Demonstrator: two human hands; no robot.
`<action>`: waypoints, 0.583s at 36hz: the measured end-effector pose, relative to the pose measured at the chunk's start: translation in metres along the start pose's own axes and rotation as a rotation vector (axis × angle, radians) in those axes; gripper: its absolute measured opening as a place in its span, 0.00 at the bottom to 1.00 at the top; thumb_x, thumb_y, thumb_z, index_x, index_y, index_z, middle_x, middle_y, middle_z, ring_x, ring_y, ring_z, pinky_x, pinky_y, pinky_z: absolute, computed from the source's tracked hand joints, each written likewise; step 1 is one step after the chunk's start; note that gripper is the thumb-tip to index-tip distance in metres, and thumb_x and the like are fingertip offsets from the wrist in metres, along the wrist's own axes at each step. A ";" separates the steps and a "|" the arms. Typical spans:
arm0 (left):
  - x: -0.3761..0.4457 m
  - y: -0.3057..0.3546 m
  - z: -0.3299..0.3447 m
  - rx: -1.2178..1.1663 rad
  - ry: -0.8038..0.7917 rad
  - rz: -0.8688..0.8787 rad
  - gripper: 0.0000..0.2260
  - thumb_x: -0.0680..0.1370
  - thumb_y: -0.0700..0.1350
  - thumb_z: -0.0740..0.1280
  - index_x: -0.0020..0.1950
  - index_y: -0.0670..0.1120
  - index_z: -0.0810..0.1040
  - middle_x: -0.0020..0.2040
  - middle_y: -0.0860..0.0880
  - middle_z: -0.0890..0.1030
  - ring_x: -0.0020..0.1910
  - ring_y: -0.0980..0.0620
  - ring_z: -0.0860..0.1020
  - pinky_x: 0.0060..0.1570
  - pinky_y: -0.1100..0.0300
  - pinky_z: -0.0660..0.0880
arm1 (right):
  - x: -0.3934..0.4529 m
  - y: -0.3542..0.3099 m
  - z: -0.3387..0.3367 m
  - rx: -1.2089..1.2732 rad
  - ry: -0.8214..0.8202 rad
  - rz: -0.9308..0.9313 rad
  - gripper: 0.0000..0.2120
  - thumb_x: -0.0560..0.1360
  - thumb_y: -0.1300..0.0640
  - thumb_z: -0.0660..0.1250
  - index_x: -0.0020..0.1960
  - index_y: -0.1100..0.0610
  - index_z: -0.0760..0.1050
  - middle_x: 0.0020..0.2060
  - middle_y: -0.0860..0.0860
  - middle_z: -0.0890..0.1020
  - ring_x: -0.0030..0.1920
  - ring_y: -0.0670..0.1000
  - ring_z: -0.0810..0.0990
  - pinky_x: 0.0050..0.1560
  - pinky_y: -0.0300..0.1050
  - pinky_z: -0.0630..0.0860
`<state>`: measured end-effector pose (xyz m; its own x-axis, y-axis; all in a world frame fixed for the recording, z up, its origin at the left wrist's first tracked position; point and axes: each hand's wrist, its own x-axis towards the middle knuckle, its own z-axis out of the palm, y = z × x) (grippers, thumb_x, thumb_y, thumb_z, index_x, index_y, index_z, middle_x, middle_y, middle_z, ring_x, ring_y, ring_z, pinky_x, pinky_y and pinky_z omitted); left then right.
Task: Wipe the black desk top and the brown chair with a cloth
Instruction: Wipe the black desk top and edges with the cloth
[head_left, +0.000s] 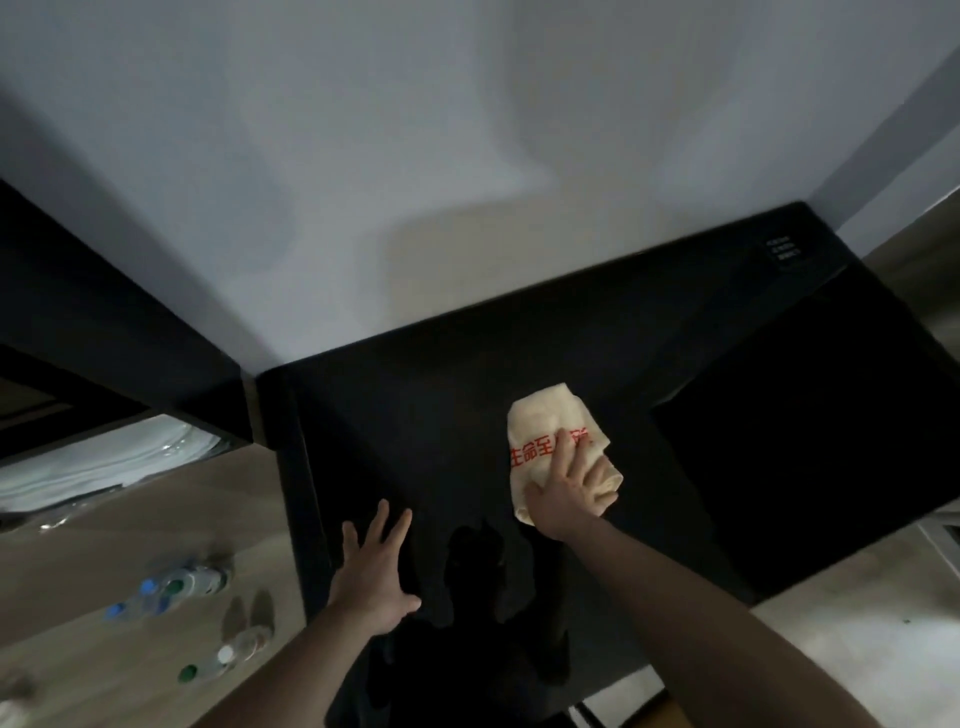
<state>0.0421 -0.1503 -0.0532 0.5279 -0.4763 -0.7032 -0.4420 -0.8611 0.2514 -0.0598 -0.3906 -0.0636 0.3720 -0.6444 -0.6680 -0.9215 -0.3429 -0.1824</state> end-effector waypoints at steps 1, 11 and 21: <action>-0.001 -0.009 -0.008 0.010 -0.012 0.037 0.48 0.75 0.53 0.76 0.83 0.59 0.45 0.83 0.57 0.40 0.82 0.40 0.44 0.72 0.49 0.70 | -0.010 -0.011 0.010 -0.006 -0.007 -0.006 0.44 0.81 0.39 0.56 0.78 0.46 0.25 0.79 0.54 0.30 0.79 0.66 0.34 0.75 0.73 0.43; -0.031 -0.143 -0.038 -0.039 0.137 0.182 0.36 0.69 0.39 0.73 0.76 0.51 0.70 0.77 0.48 0.65 0.72 0.44 0.70 0.70 0.55 0.68 | -0.104 -0.121 0.112 -0.060 -0.144 -0.151 0.49 0.79 0.41 0.60 0.77 0.48 0.22 0.76 0.57 0.25 0.76 0.68 0.28 0.73 0.75 0.38; -0.053 -0.144 -0.057 -0.015 0.128 0.236 0.36 0.70 0.44 0.69 0.78 0.44 0.63 0.79 0.44 0.58 0.76 0.42 0.64 0.72 0.52 0.67 | -0.145 -0.138 0.131 0.157 -0.285 -0.329 0.50 0.75 0.45 0.70 0.80 0.41 0.35 0.81 0.46 0.37 0.80 0.60 0.37 0.78 0.66 0.49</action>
<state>0.1193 -0.0116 -0.0140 0.4990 -0.6820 -0.5346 -0.5534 -0.7255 0.4090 -0.0009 -0.1605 -0.0359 0.6224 -0.2973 -0.7240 -0.7734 -0.3757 -0.5106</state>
